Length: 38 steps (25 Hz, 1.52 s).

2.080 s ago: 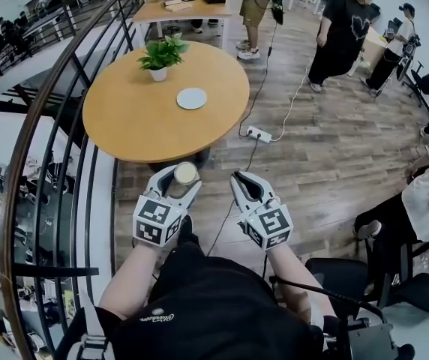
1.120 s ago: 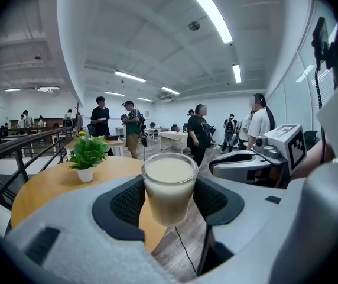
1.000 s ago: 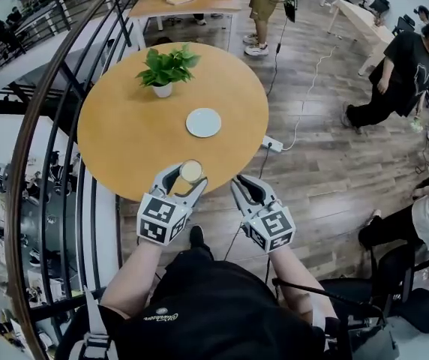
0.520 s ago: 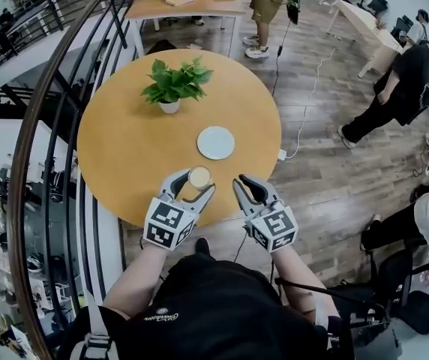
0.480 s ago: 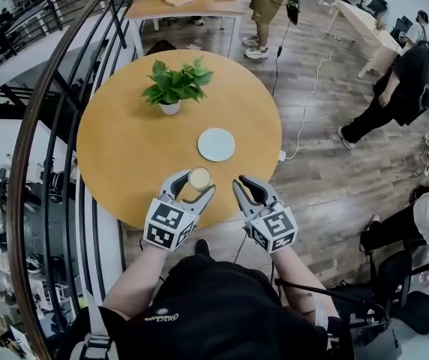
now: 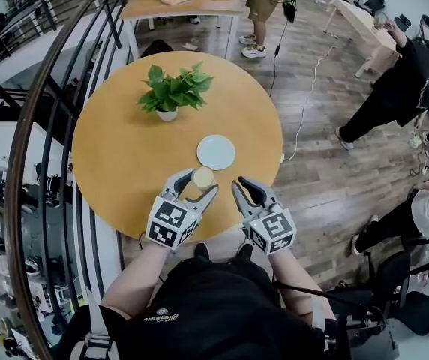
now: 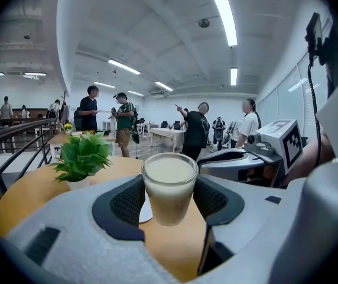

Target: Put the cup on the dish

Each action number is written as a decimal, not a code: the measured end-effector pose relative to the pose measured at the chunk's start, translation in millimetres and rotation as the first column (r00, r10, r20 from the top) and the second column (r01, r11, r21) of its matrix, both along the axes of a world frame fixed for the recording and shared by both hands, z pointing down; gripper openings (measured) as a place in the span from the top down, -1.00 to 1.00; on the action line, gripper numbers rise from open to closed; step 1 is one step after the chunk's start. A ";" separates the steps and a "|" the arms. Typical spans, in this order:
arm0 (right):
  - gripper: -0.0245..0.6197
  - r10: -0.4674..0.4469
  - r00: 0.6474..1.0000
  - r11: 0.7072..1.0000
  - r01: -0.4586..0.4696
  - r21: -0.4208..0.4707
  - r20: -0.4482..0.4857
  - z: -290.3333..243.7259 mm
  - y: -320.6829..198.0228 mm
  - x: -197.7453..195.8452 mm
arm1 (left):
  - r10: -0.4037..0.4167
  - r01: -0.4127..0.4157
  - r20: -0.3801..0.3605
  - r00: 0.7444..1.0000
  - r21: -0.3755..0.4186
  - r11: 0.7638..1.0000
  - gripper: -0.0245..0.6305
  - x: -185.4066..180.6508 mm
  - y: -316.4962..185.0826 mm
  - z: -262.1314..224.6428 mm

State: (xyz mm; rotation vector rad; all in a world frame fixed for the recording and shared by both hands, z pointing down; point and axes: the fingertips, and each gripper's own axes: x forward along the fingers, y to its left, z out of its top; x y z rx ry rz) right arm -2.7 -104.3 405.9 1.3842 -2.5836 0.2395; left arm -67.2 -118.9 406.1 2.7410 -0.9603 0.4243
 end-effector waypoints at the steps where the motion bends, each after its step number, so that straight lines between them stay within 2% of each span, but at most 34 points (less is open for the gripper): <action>1: 0.79 -0.003 1.000 1.000 0.003 0.004 0.003 -1.2 -2.8 1.8 | -0.002 0.002 0.001 1.000 0.002 1.000 0.15 2.7 -2.4 -1.5; 12: 0.79 -0.076 0.997 0.996 0.075 0.051 0.022 -18.2 -33.2 29.6 | -0.078 0.078 0.006 0.997 0.032 0.996 0.15 37.0 -28.3 -14.1; 20: 0.79 -0.102 0.995 0.993 0.101 0.058 0.023 -24.4 -42.7 46.5 | -0.102 0.101 0.022 0.995 0.034 0.994 0.15 54.1 -34.1 -15.0; 32: 0.79 -0.097 0.995 0.995 0.097 0.007 0.025 -4.9 -52.4 55.9 | -0.108 0.108 0.044 0.993 -0.002 0.994 0.15 61.6 -50.7 -0.7; 38: 0.79 -0.087 0.996 0.995 0.088 -0.048 0.020 24.0 -54.3 58.5 | -0.103 0.106 0.065 0.993 -0.047 0.993 0.15 63.2 -59.1 28.3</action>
